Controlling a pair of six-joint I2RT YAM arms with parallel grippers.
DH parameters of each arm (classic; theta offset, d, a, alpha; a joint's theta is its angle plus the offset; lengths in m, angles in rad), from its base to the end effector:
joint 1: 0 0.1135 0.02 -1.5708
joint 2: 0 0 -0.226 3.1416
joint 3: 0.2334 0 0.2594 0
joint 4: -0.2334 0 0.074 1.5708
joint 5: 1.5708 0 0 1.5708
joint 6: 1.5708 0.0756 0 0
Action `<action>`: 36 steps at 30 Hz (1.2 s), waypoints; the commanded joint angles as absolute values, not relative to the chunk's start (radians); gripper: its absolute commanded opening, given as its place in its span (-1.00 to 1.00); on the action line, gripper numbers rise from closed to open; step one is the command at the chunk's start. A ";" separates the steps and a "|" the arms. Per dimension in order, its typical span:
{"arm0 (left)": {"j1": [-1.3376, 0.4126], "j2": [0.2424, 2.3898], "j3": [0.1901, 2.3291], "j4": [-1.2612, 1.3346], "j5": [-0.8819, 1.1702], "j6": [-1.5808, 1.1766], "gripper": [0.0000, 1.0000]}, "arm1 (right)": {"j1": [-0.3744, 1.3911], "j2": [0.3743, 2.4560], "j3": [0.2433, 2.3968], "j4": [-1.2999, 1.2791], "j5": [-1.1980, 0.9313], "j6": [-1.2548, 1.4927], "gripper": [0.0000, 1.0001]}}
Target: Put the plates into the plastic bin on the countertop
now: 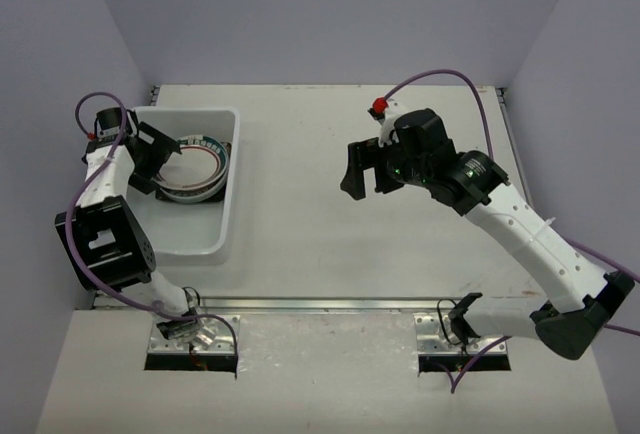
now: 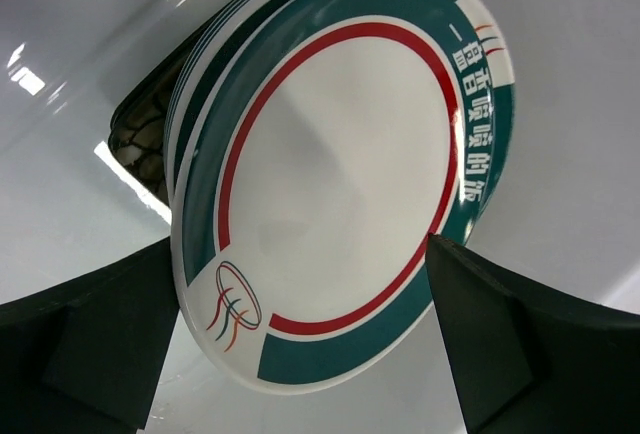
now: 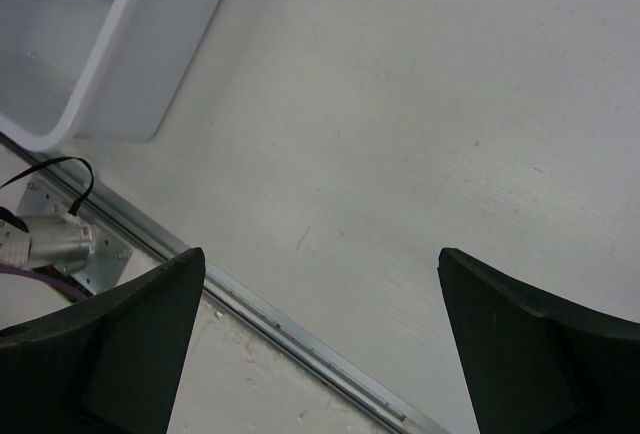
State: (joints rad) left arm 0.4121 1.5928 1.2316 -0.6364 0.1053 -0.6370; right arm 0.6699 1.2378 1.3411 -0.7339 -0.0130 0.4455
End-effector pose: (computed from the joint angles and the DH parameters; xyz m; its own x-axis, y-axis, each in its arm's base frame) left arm 0.3359 0.1382 0.1810 -0.4130 -0.8261 -0.3834 -0.7361 0.5507 -0.3936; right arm 0.2438 0.1944 0.3246 -0.6882 0.0046 -0.7255 -0.3685 0.8592 0.3550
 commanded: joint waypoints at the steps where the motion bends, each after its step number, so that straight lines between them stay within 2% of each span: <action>1: 0.400 1.622 1.286 -0.644 0.126 -0.594 1.00 | 0.666 1.202 1.330 -0.690 -0.037 0.432 0.98; 9: 0.386 1.659 1.354 -0.755 0.068 -0.512 1.00 | 0.666 1.172 1.335 -0.724 -0.022 0.410 0.98; 20: 0.258 1.709 1.515 -1.041 -0.090 -0.356 1.00 | 0.666 1.226 1.549 -0.957 -0.028 0.367 0.97; 29: 0.259 1.715 1.470 -1.083 -0.185 -0.379 1.00 | 0.666 1.222 1.606 -1.019 -0.041 0.335 0.98; 32: 0.257 1.698 1.512 -1.094 -0.160 -0.377 1.00 | 0.666 1.220 1.615 -1.033 -0.039 0.330 0.98; 36: 0.217 1.553 1.599 -1.033 -0.041 -0.335 1.00 | 0.666 1.212 1.646 -1.043 0.018 0.333 0.98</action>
